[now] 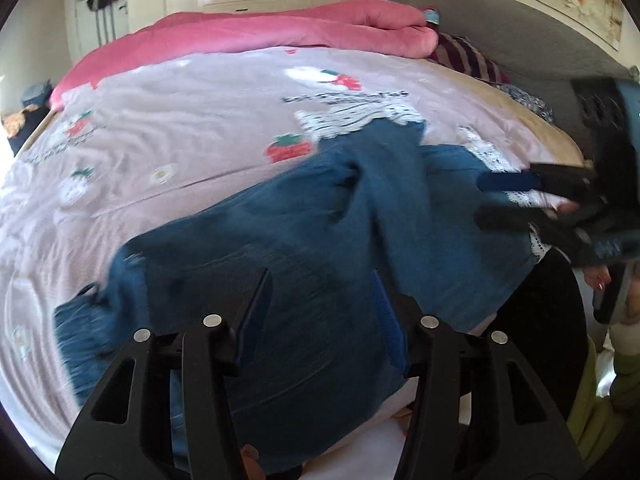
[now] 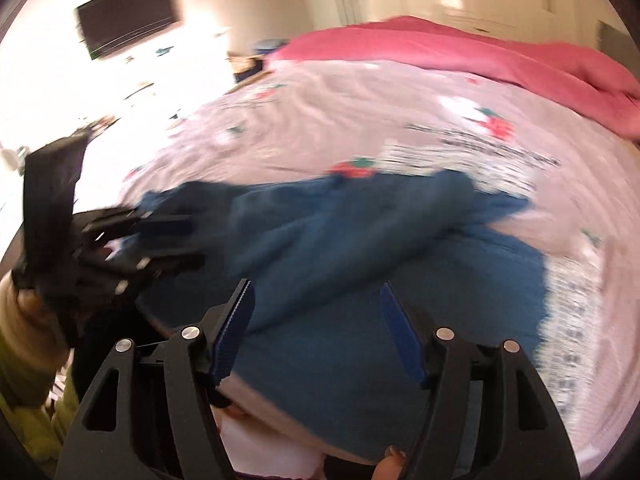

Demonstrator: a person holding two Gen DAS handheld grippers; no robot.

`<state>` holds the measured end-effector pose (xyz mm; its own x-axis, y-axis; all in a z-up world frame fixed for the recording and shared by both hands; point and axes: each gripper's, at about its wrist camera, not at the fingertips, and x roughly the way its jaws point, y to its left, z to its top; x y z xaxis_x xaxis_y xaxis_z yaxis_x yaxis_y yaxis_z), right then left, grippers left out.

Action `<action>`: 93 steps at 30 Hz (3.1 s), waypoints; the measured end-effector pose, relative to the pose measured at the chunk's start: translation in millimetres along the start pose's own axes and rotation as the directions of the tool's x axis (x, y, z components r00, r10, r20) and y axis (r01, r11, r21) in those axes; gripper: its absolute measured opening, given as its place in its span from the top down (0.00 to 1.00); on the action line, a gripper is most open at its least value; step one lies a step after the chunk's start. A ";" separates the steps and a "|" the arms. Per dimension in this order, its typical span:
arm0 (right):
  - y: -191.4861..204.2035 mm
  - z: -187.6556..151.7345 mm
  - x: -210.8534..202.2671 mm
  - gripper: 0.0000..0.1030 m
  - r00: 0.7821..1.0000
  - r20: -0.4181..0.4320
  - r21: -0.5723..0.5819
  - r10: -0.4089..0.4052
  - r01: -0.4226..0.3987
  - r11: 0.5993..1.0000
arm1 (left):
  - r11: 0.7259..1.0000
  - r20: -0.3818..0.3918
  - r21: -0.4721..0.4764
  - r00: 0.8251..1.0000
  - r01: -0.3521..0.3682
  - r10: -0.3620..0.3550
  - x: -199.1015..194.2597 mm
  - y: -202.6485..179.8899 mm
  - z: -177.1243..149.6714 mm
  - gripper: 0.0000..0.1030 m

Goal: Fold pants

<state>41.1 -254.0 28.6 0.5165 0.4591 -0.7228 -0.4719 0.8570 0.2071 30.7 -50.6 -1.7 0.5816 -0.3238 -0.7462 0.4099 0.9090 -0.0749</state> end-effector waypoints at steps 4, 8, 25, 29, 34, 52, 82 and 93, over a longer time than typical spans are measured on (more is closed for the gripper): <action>-30.8 16.7 8.7 0.29 0.999 -0.009 0.077 -0.054 0.054 0.996 | 0.997 -0.032 -0.018 0.997 0.071 -0.072 19.9 -15.6 7.7 0.58; -41.6 35.3 25.6 0.23 0.995 -0.038 0.084 -0.096 0.099 0.992 | 0.983 -0.054 -0.086 0.985 0.160 -0.164 37.3 -19.6 10.4 0.70; -0.5 146.3 177.3 0.23 0.928 -0.206 -0.272 -0.312 0.252 0.929 | 0.958 -0.057 -0.128 0.962 0.258 -0.266 66.1 -16.9 -0.2 1.00; -14.8 151.3 215.9 0.76 0.886 -0.331 -0.256 -0.325 0.247 0.935 | 0.957 -0.060 -0.136 0.962 0.255 -0.265 63.7 -17.0 1.0 1.00; -22.9 157.5 174.5 0.91 0.938 -0.231 -0.195 -0.260 0.218 0.956 | 0.968 -0.054 -0.119 0.972 0.221 -0.229 55.5 -15.0 4.3 1.00; -70.1 56.7 -50.0 0.92 0.973 0.052 0.048 -0.223 0.221 0.974 | 0.995 0.076 0.095 0.997 -0.032 0.025 -11.8 -62.5 28.3 1.00; -87.8 -89.4 -54.5 0.92 0.994 -0.082 0.241 -0.069 0.086 0.967 | 0.974 0.026 0.198 0.994 -0.110 0.107 1.1 -75.1 -6.6 1.00; -89.4 -101.2 -70.4 0.92 0.993 -0.072 0.240 -0.092 0.107 0.965 | 0.964 -0.024 0.264 0.998 -0.043 0.051 16.9 -78.9 -32.3 1.00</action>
<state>-25.4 -386.6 -5.8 0.5050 0.3598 -0.7845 -0.2283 0.9323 0.2806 -14.5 -119.3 -29.8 0.5847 -0.2705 -0.7648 0.5556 0.8205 0.1346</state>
